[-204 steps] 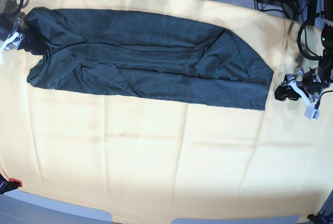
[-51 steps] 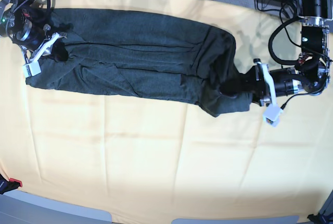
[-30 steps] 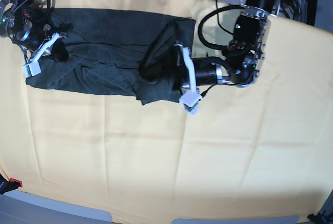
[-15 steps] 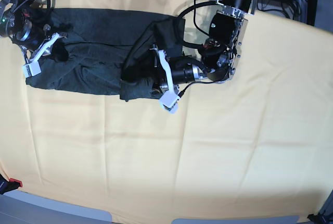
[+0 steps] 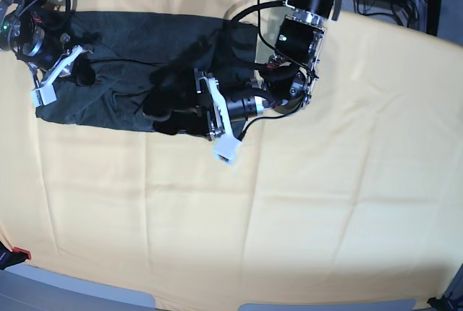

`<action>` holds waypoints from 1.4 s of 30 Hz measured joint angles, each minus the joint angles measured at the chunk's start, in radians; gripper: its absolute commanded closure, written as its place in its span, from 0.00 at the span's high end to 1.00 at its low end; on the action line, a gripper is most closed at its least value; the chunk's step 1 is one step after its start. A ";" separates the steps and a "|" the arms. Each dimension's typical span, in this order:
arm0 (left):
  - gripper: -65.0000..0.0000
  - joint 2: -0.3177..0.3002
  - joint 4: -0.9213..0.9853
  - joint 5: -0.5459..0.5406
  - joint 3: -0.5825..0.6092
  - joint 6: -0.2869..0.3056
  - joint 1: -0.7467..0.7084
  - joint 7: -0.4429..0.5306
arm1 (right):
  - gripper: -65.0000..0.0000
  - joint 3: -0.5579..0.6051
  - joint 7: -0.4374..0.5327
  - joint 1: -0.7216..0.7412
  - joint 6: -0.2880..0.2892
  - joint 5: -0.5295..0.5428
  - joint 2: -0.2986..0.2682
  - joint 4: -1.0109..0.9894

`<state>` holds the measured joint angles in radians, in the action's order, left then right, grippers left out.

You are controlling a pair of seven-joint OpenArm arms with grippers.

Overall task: Fold the T-shirt properly
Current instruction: 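Lift the shirt end with the left gripper and fold it toward the right gripper, then lay the folded end onto the shirt's middle with the left gripper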

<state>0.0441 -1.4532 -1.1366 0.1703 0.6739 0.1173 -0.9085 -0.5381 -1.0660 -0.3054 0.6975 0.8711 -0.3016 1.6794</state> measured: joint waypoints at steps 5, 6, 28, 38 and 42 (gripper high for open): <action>0.05 0.000 0.000 0.012 -0.019 0.013 -0.001 -0.009 | 0.07 0.000 0.000 0.000 0.000 0.000 0.000 0.000; 0.00 0.003 0.000 0.016 -0.039 0.015 0.000 -0.008 | 0.07 0.000 0.000 0.000 0.000 0.000 0.000 0.000; 0.00 -0.139 -0.064 0.312 0.022 -0.045 0.027 -0.143 | 0.07 0.000 0.000 0.000 0.000 0.000 0.000 0.000; 0.00 -0.143 -0.083 0.394 0.149 -0.067 0.028 -0.139 | 0.07 0.000 0.000 0.000 0.000 0.003 0.000 0.000; 0.00 -0.132 -0.083 0.325 0.219 -0.026 0.027 -0.140 | 0.07 0.000 -0.004 0.000 0.000 0.019 0.000 0.000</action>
<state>-0.0883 -1.5364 -0.8112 0.3889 0.6476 0.1448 -1.0481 -0.5381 -1.0702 -0.3054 0.6975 0.8898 -0.3016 1.6794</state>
